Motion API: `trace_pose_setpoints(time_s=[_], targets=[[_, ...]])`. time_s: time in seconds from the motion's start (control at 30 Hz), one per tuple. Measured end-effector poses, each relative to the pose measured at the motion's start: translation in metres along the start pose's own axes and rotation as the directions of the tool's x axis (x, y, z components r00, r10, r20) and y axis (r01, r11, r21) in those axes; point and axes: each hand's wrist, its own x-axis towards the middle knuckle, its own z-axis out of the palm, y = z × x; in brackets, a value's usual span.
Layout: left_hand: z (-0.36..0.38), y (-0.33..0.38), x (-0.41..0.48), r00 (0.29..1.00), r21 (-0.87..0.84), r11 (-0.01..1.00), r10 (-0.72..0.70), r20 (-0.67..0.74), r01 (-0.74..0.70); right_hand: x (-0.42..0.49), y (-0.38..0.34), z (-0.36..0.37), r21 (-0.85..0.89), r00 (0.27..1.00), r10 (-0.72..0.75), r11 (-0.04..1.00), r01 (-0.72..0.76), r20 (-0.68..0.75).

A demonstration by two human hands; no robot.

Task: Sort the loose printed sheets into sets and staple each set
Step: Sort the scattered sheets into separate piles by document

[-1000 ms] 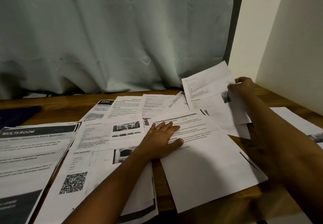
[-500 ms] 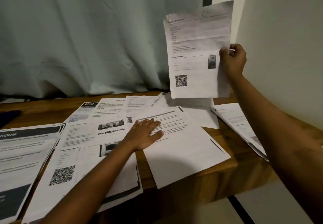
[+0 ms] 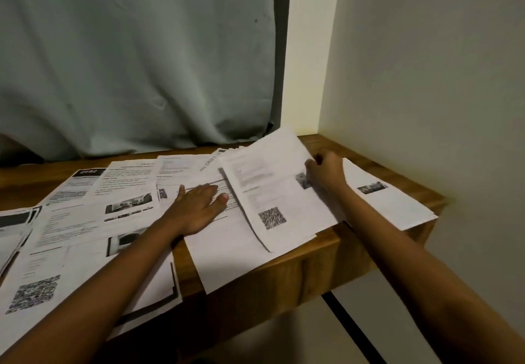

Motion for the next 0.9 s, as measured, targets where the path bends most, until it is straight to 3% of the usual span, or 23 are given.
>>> trace_pose_setpoints(time_s=[0.13, 0.27, 0.53, 0.9], targets=[[0.009, 0.017, 0.003, 0.999, -0.05, 0.998, 0.042, 0.018, -0.041, -0.006, 0.017, 0.021, -0.331, 1.0, -0.003, 0.943, 0.008, 0.016], [0.015, 0.035, 0.006, 0.991, 0.038, 0.997, 0.063, 0.115, -0.068, -0.011, 0.027, 0.033, -0.395, 1.0, 0.017, 0.919, -0.005, 0.026], [0.02, 0.046, 0.01, 0.984, 0.092, 0.994, 0.041, 0.172, -0.058, -0.008, 0.026, 0.036, -0.229, 0.995, 0.095, 0.968, -0.102, -0.041], [0.028, 0.046, 0.002, 0.989, 0.088, 0.996, 0.002, 0.147, -0.015, -0.008, 0.034, 0.043, -0.203, 0.996, 0.075, 0.976, -0.082, -0.04]])
